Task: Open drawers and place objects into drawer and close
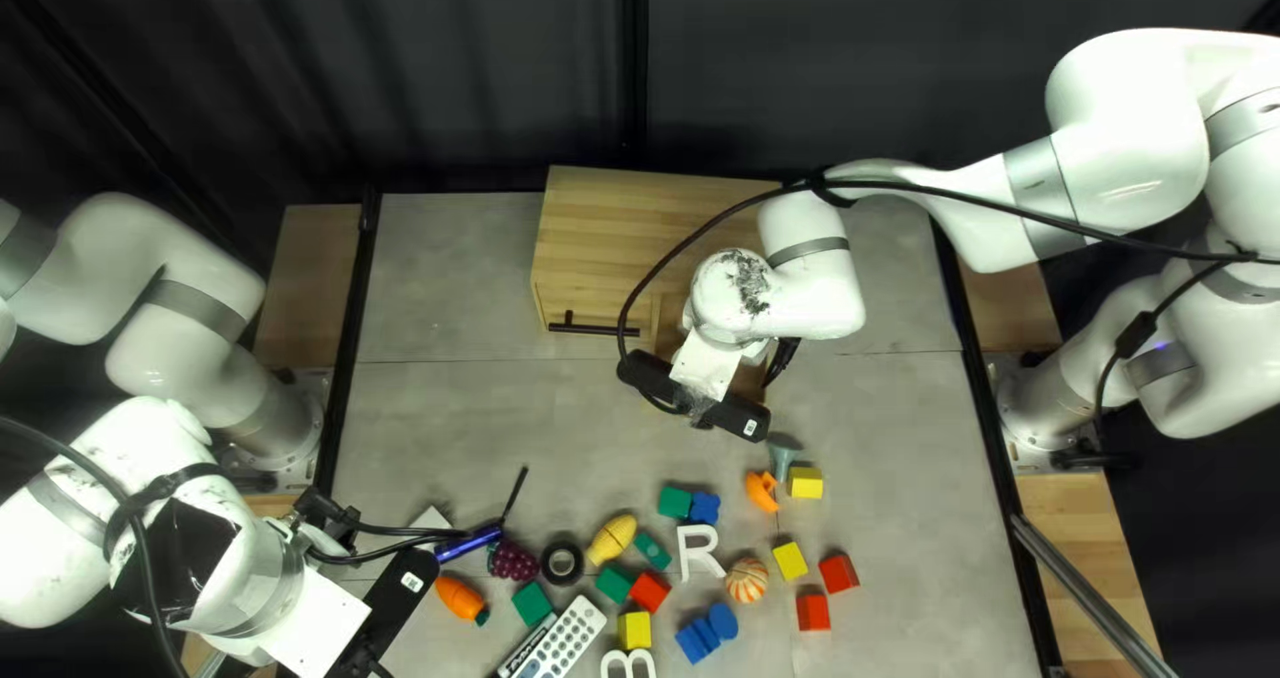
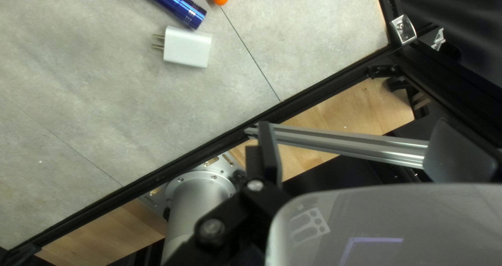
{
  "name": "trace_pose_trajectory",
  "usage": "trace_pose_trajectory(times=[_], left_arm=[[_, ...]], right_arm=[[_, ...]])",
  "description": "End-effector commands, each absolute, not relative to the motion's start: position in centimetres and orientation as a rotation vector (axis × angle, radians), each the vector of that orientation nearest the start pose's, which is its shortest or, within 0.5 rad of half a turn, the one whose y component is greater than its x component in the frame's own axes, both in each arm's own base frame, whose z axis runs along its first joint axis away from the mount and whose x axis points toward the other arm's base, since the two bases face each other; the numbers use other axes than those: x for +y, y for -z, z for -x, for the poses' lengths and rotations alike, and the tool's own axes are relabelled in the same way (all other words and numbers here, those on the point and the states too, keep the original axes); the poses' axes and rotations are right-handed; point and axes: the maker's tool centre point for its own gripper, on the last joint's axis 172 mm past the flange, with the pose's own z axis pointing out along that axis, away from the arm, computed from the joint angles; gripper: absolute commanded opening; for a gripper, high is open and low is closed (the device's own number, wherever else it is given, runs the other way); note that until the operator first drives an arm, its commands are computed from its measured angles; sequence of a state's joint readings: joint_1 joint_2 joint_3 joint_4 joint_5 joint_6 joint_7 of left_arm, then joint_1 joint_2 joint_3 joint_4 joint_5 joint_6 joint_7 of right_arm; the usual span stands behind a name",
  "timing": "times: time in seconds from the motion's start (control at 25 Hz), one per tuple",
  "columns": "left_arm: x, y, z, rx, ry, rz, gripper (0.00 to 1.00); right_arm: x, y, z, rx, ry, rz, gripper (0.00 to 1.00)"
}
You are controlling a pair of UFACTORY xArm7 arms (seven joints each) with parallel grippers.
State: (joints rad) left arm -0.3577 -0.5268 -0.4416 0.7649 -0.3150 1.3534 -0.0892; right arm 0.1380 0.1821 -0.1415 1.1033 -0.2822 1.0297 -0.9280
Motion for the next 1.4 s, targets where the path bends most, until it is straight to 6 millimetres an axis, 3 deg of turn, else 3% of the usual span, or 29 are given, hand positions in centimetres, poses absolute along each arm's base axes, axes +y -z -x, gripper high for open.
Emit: trace_pose_trajectory(times=[0.04,0.52,1.16,1.36,1.4], left_arm=[[-26.3,-23.6,-18.0,0.881,-0.193,3.053,1.0],[-26.3,-23.6,-18.0,0.881,-0.193,3.053,1.0],[-26.3,-23.6,-18.0,0.881,-0.193,3.053,1.0],[-26.3,-23.6,-18.0,0.881,-0.193,3.053,1.0],[-26.3,-23.6,-18.0,0.881,-0.193,3.053,1.0]], right_arm=[[-5.2,-13.5,-48.3,-1.721,-0.343,2.828,0.0],[-4.4,-13.2,-49.1,-1.745,-0.308,2.825,0.0],[-4.8,-14.1,-49.4,-1.762,-0.312,2.831,0.0],[-5.2,-15.2,-48.9,-1.738,-0.335,2.845,0.0],[-5.4,-16.1,-48.6,-1.707,-0.354,2.86,0.0]])
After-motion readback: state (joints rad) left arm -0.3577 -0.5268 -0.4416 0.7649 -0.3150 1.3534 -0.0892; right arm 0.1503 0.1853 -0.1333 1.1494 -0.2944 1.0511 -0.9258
